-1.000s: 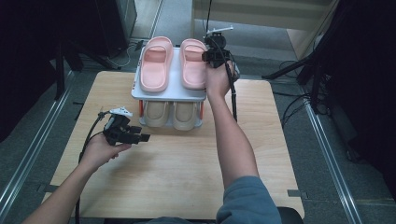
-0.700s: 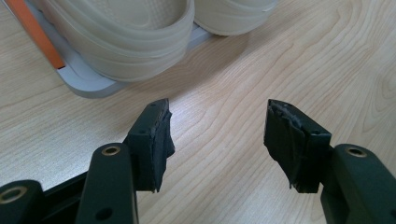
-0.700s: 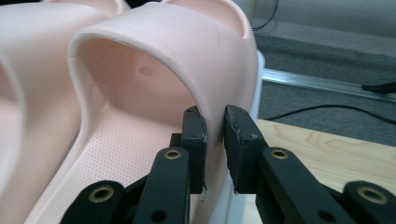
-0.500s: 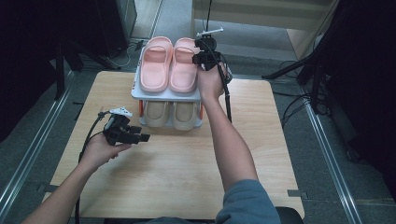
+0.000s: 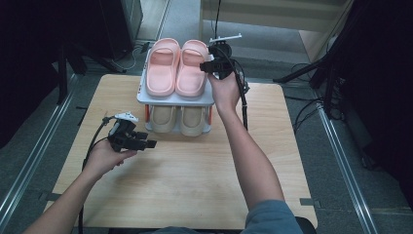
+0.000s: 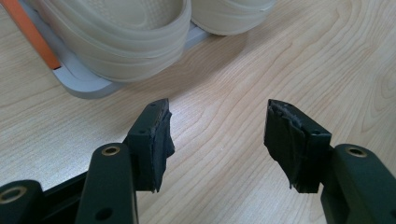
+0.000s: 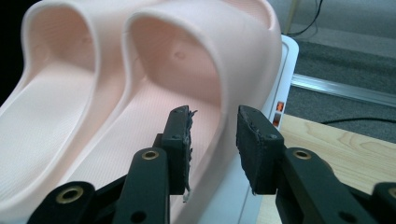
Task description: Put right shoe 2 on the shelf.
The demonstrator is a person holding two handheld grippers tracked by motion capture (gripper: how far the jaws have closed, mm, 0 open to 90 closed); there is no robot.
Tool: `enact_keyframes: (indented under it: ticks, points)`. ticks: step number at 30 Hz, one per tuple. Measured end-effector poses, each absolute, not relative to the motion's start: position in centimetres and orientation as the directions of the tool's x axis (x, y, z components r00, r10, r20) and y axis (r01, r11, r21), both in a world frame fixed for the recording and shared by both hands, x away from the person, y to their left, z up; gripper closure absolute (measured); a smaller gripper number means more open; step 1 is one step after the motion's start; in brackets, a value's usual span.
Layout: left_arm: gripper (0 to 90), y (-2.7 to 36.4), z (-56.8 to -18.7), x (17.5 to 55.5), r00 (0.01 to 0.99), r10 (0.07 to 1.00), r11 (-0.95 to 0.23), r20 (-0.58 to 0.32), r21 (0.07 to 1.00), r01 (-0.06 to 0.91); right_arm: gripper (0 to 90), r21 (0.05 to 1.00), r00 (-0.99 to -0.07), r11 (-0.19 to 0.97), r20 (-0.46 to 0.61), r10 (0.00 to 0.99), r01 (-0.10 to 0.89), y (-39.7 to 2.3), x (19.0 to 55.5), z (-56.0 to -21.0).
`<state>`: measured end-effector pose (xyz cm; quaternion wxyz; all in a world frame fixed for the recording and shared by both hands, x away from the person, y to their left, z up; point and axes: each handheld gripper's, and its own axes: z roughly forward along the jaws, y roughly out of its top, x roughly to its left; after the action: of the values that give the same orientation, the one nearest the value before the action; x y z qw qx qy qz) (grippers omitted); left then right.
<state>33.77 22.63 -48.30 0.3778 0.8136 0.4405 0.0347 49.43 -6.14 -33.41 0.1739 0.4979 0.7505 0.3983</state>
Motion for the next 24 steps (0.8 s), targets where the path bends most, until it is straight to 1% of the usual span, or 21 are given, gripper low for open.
enact_keyframes:
  ticks: [6,11,15,24]
  points:
    - [41.3,22.8,-48.3,33.8,0.604,0.747,-0.322,-0.278,0.644,0.694,68.3,0.784,-0.506,0.200,0.163,0.847,0.587,-7.1,47.5,-33.2]
    - [41.3,23.0,-48.3,33.9,0.601,0.750,-0.321,-0.276,0.643,0.695,69.2,0.788,-0.568,0.237,0.167,0.806,0.568,-7.9,45.5,-33.6]
    - [41.3,23.0,-48.3,33.9,0.600,0.751,-0.319,-0.278,0.642,0.697,68.9,0.796,-0.594,0.230,0.192,0.781,0.559,-8.7,44.0,-33.8]
    - [41.0,23.1,-48.4,33.9,0.596,0.755,-0.319,-0.273,0.641,0.698,67.2,0.802,-0.649,0.257,0.201,0.734,0.539,-10.2,40.7,-34.9]
